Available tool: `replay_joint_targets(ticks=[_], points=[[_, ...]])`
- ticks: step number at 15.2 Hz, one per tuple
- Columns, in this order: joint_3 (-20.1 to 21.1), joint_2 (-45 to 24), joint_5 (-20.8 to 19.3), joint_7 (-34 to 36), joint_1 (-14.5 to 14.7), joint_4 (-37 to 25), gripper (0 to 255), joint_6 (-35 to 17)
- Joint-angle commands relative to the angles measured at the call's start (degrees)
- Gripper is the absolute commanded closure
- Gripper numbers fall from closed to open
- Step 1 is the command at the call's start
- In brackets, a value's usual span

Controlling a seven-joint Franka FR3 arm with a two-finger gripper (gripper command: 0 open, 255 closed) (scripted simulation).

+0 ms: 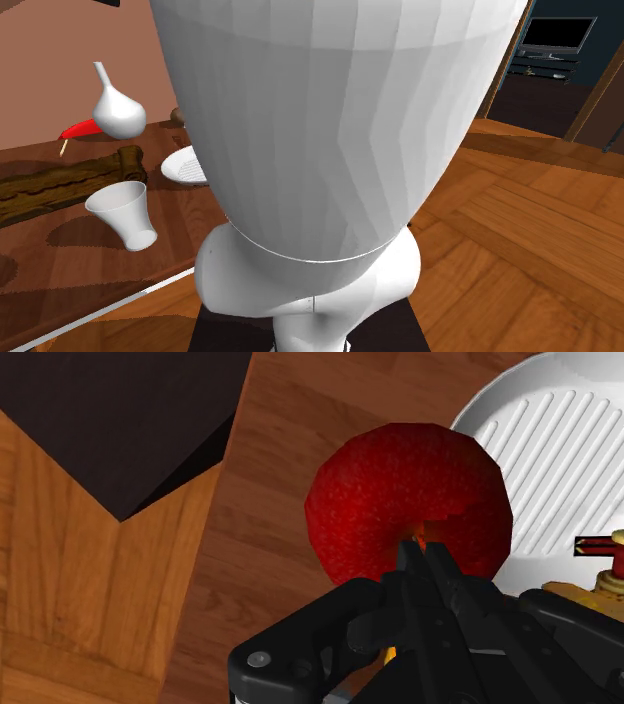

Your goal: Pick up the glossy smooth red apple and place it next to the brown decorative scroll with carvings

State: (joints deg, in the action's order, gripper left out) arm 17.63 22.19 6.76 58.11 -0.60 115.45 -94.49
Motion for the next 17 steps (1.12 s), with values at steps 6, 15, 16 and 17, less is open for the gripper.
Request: replay_joint_targets(ticks=[6, 15, 16, 17], points=[[7.3, -2.6, 1.5, 10.2, 2.9, -3.8, 255, 0.4], [18.0, -11.9, -0.7, 25.2, 6.2, -13.2, 255, 0.3], [19.2, -13.4, -1.5, 27.0, 6.7, -14.6, 255, 0.4], [20.4, -15.0, -2.3, 28.9, 7.2, -16.1, 255, 0.5]])
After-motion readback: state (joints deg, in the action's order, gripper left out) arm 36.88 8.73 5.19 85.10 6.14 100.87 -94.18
